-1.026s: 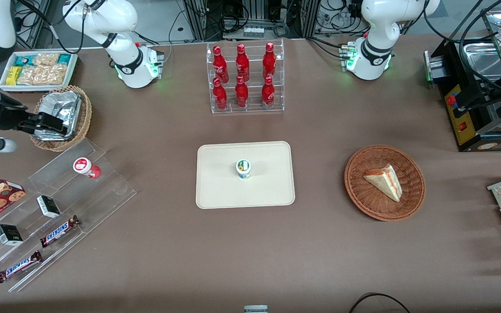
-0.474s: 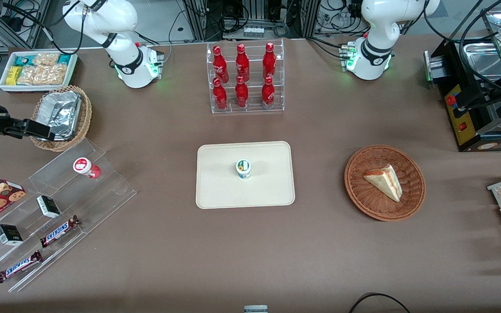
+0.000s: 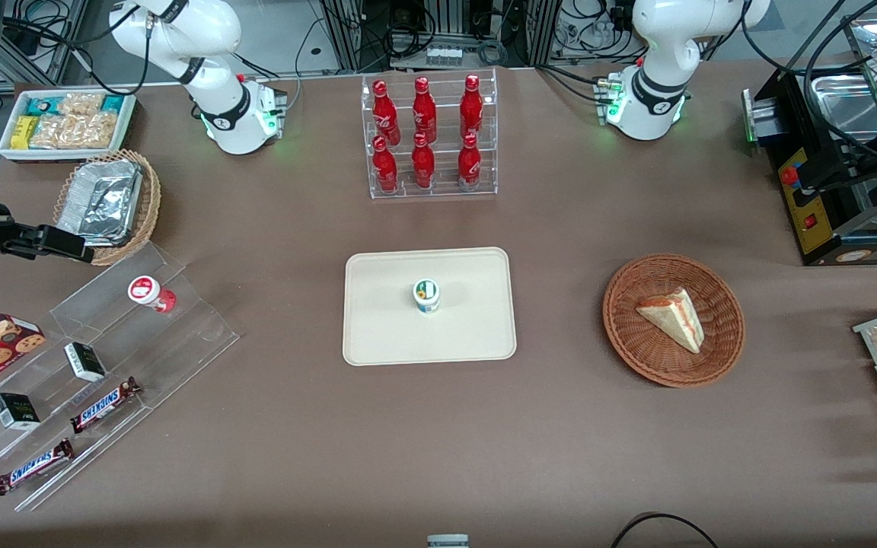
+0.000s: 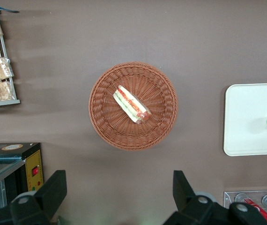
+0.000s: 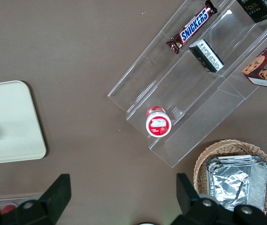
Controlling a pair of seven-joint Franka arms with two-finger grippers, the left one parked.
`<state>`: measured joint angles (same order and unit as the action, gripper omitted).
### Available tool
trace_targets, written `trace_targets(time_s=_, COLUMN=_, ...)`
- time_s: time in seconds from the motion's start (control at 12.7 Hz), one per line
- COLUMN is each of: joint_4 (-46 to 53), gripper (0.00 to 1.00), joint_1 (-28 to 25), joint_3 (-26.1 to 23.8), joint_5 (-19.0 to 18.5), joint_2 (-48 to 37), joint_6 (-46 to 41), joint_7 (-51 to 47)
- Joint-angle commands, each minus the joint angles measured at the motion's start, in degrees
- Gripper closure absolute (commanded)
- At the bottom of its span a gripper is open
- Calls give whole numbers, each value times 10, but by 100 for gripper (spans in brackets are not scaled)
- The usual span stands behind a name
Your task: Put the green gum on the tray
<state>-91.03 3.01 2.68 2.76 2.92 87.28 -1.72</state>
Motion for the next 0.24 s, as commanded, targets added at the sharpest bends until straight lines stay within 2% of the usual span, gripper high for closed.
trace_targets(time_s=0.0, joint_4=16, gripper=0, joint_1=-7, joint_3=6, joint_5=-5, joint_2=-5, joint_6=-21, joint_7=9)
trace_targets(time_s=0.16, joint_4=13, gripper=0, joint_1=-11, joint_3=5, joint_5=-28, joint_2=-7, joint_6=-23, joint_7=11)
